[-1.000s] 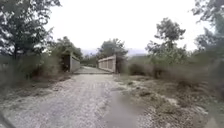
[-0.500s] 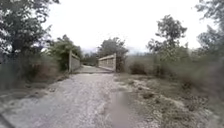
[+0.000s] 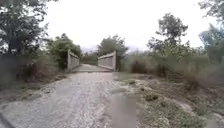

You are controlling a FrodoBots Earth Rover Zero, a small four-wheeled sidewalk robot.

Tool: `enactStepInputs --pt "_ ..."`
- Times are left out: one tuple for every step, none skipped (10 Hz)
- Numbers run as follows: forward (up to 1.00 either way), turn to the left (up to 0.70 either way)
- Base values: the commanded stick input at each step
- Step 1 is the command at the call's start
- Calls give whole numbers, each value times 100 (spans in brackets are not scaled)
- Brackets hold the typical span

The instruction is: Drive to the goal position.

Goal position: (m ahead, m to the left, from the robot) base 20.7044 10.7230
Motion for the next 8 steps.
enactStepInputs --pt "38 0" --pt "50 0" --pt "50 0" --pt "50 0" --pt "50 0" --pt "50 0" --pt "50 0" --pt "50 0"
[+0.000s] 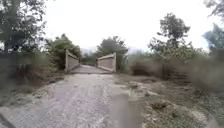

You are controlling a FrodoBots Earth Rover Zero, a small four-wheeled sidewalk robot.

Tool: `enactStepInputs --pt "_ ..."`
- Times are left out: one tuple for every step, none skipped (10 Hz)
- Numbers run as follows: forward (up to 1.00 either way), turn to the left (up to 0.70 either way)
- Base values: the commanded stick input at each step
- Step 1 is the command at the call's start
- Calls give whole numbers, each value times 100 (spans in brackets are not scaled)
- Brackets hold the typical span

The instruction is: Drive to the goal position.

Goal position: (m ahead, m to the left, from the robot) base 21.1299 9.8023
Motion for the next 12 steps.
enactStepInputs --pt "50 0" --pt "50 3" --pt "50 22" --pt "50 50" --pt "50 50" --pt "50 50" --pt "50 17" --pt "50 0" --pt "50 0" --pt "50 0" --pt "50 0" --pt "50 0"
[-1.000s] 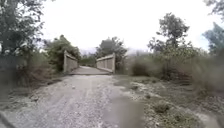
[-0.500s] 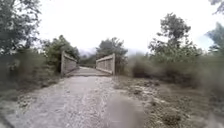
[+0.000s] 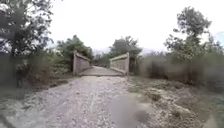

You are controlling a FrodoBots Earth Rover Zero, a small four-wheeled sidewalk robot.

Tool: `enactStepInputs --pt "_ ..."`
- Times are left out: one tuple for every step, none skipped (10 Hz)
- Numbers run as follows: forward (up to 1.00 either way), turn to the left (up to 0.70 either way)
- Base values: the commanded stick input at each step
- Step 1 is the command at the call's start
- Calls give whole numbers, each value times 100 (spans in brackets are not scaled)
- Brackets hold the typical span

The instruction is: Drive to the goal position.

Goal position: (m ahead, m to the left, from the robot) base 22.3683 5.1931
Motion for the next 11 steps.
enactStepInputs --pt "50 12" --pt "50 50" --pt "50 50" --pt "50 50" --pt "50 34" --pt "50 0" --pt "50 0" --pt "50 0" --pt "50 0" --pt "50 0" --pt "50 0"
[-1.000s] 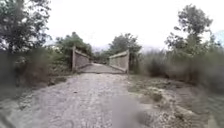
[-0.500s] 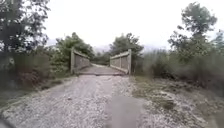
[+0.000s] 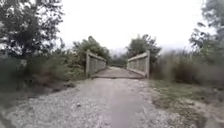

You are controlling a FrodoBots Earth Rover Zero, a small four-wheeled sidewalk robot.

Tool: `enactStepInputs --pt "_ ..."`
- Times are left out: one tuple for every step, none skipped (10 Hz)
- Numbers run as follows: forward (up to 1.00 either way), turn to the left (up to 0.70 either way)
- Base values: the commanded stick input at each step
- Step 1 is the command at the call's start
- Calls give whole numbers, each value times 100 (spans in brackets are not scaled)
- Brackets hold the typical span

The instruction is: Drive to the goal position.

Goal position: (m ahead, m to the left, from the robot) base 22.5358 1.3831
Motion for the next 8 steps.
enactStepInputs --pt "50 0" --pt "50 0" --pt "50 0" --pt "50 0" --pt "50 0" --pt "50 0" --pt "50 0" --pt "50 0"
